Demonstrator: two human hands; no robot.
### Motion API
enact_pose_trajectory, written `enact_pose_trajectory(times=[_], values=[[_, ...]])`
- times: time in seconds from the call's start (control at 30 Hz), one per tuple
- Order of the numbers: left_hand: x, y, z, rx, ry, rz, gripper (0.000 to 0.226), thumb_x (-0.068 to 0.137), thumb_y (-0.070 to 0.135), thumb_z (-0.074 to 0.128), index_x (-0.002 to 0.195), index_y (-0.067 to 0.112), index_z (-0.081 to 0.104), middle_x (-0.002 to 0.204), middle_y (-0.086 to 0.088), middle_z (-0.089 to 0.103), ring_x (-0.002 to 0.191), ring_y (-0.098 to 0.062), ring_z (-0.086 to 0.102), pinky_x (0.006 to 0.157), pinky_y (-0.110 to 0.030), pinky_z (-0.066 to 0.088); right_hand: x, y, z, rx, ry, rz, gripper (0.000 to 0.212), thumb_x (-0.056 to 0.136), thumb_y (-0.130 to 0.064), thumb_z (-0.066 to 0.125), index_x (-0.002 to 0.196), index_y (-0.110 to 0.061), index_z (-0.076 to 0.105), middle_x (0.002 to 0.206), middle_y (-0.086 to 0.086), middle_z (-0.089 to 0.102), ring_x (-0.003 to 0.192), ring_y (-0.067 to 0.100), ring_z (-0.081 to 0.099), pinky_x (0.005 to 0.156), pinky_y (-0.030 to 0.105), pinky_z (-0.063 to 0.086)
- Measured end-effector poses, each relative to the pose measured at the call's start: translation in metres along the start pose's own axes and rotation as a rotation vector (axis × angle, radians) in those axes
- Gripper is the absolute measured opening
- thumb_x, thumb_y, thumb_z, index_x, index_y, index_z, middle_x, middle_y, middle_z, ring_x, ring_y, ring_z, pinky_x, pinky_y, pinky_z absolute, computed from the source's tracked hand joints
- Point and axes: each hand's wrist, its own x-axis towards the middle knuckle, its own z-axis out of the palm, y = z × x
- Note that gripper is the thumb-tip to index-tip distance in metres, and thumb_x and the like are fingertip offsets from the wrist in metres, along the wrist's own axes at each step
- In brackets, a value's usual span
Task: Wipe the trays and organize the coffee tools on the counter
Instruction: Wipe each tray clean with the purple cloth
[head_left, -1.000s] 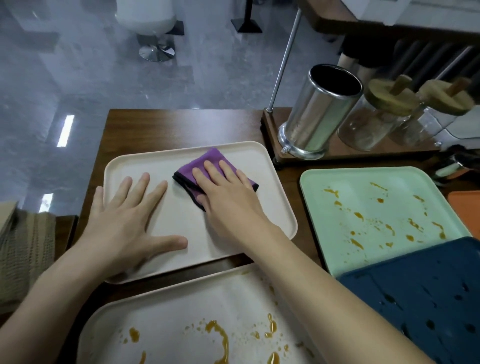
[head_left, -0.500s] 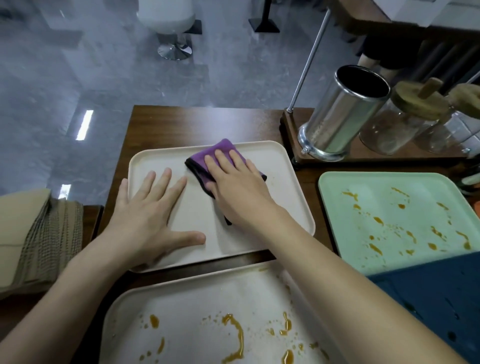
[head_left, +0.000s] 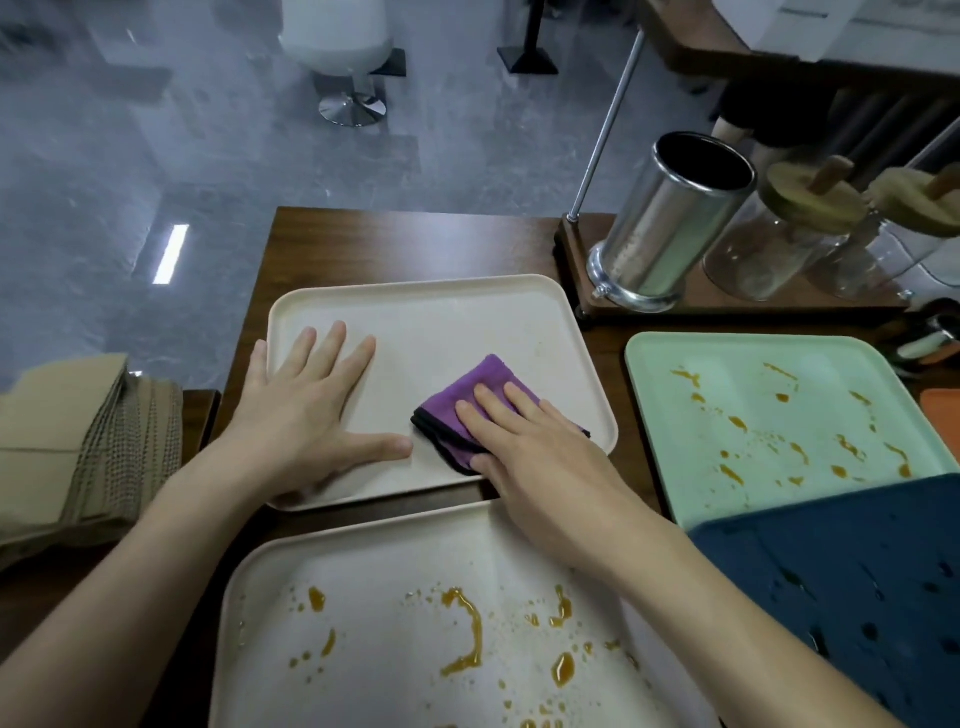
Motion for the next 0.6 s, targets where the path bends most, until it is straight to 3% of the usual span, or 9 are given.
enact_pose_trajectory(times=[0.27,0.6], values=[[-0.001,-0.003,0.001,-0.032,0.016,0.026,0.134,0.043,0.107,0.014,0.158,0.043,-0.012,0.167,0.006,-0.022,0.154,-0.018,-0.021,0.122,-0.056,-0.016,0.021,0.006,0.010,-0.120,0.075,0.216,0.062,0.110,-0.030,0.029,0.160,-0.009,0.000,0.168,0.014,0.003,0.155,0.035,0.003,0.125,0.043,0.009],[0.001,-0.009,0.004,-0.037,0.030,0.047,0.133,0.044,0.110,0.011,0.158,0.044,-0.012,0.167,0.008,-0.022,0.154,-0.018,-0.020,0.121,-0.056,-0.017,0.103,0.035,-0.018,-0.184,0.144,0.307,0.061,0.108,-0.025,0.030,0.159,-0.005,0.003,0.167,0.019,0.005,0.153,0.039,0.009,0.123,0.047,0.014]])
